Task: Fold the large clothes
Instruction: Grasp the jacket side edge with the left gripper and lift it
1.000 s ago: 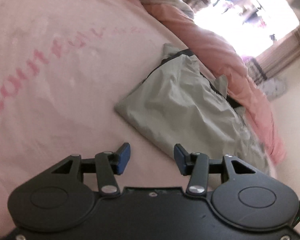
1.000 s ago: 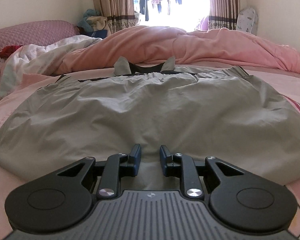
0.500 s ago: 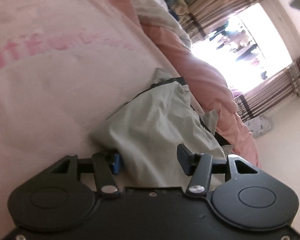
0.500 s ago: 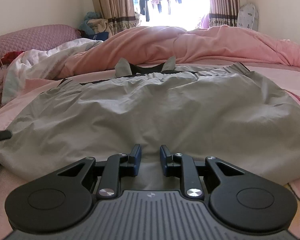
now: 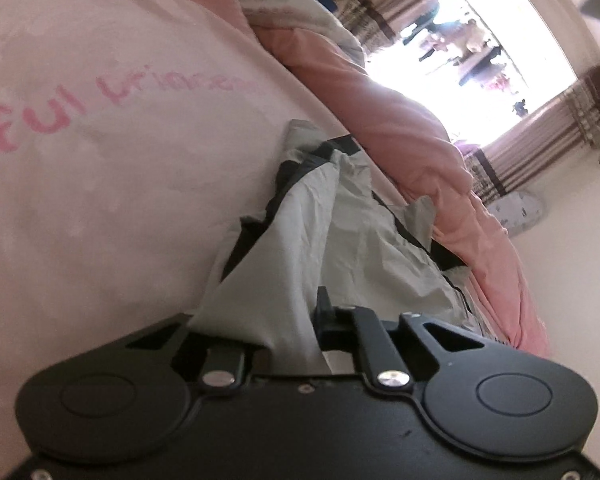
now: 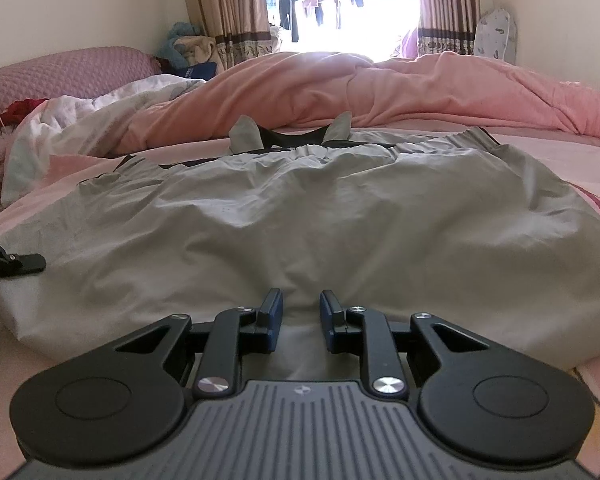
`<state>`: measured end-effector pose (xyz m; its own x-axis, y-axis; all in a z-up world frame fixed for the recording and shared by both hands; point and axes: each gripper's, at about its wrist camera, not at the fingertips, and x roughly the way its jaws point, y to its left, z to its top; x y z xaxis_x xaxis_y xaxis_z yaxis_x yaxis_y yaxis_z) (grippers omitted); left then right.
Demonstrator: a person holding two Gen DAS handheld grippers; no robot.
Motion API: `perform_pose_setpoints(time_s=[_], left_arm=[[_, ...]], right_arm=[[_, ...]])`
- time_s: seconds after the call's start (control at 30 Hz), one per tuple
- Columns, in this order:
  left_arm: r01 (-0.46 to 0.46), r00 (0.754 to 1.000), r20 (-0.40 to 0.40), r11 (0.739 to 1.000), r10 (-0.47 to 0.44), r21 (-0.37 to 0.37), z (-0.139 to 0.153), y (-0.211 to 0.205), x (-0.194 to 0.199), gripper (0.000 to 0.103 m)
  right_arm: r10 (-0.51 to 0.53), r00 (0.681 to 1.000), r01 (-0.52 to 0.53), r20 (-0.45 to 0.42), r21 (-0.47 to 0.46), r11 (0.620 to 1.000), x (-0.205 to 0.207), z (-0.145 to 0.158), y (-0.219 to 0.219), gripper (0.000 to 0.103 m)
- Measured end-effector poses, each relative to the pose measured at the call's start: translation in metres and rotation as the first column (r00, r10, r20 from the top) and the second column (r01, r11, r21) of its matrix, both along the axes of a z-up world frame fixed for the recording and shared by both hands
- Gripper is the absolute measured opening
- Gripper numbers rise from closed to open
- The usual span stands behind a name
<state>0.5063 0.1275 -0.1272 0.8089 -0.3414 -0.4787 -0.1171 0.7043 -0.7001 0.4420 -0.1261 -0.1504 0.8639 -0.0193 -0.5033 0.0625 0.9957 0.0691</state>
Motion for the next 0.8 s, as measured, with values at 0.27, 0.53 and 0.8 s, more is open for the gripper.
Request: perform_pose_setpoints(time_s=[0.27, 0.53, 0.8], left_arm=[[0.066, 0.995, 0.071, 0.993, -0.073, 0.094, 0.029, -0.008, 0.008, 0.006], [0.104, 0.99, 0.085, 0.985, -0.117, 0.141, 0.032, -0.009, 0.017, 0.006], [0.112, 0.99, 0.07, 0.981, -0.124, 0.158, 0.026, -0.009, 0.016, 0.006]], right_arm=[[-0.037, 0.999, 0.036, 0.002, 0.041, 0.998, -0.018, 0.023, 0.001, 0.03], [-0.061, 0.998, 0.063, -0.027, 0.047, 0.997, -0.025, 0.006, 0.01, 0.03], [-0.063, 0.998, 0.064, -0.01, 0.019, 0.998, -0.026, 0.001, 0.015, 0.03]])
